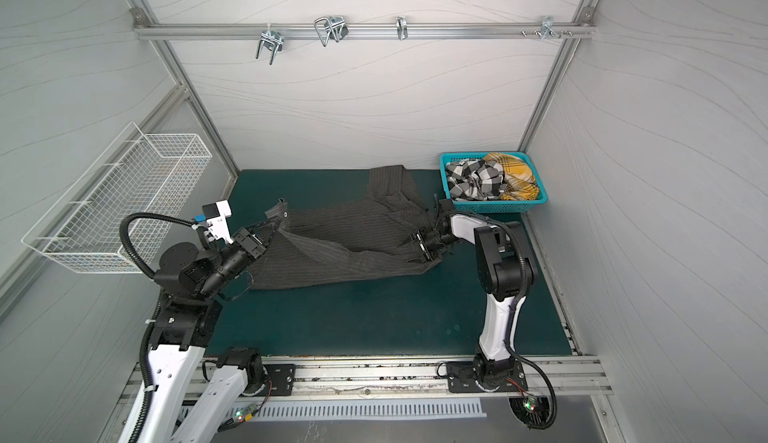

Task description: Fold and stack the long sleeve shirts

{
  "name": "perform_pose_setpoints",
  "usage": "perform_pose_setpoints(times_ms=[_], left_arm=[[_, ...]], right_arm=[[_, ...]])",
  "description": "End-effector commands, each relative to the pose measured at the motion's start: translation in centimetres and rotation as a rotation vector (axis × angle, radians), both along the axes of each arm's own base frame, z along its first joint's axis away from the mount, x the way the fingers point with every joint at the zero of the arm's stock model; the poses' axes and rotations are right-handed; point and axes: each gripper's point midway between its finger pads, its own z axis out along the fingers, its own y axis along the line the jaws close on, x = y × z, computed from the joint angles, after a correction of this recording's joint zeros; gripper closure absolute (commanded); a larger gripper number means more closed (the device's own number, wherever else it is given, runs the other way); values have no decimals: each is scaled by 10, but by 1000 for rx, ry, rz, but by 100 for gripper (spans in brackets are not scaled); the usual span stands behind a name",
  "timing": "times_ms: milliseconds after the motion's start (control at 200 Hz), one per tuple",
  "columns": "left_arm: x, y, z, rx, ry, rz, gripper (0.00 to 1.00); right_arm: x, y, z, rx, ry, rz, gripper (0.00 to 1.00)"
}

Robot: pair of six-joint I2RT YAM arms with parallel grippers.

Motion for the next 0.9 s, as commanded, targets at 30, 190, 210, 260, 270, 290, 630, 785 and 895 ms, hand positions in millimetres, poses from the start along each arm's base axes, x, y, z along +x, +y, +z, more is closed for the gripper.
perform_pose_setpoints(times_ms=[30,190,210,260,270,290,630,785,895], left_arm=[[-8,5,31,16,-100,31,100],[-10,25,47,-40,-145,162,100],[-10,28,49,-53,-151,177,100],[-10,33,58,-83,-174,204,100],[-10,33,59,-88,-178,206,100],[-10,33,63,-95,-189,207,100],[-4,17,78,-133,-208,95,100],[-4,14,81,-129,-210,79,100],[-3,15,81,-128,-213,84,100]], right_arm=[[-13,-7,37,-61,-64,-9,40],[-21,6,31,-79,-53,10,35],[-21,9,29,-81,-53,12,35],[-19,13,25,-82,-48,7,35],[-19,13,25,-82,-49,5,35],[-17,15,24,-81,-48,2,35],[15,25,25,-63,-70,-38,41],[18,23,18,-59,-50,-48,46],[15,21,9,-66,-31,-44,53]])
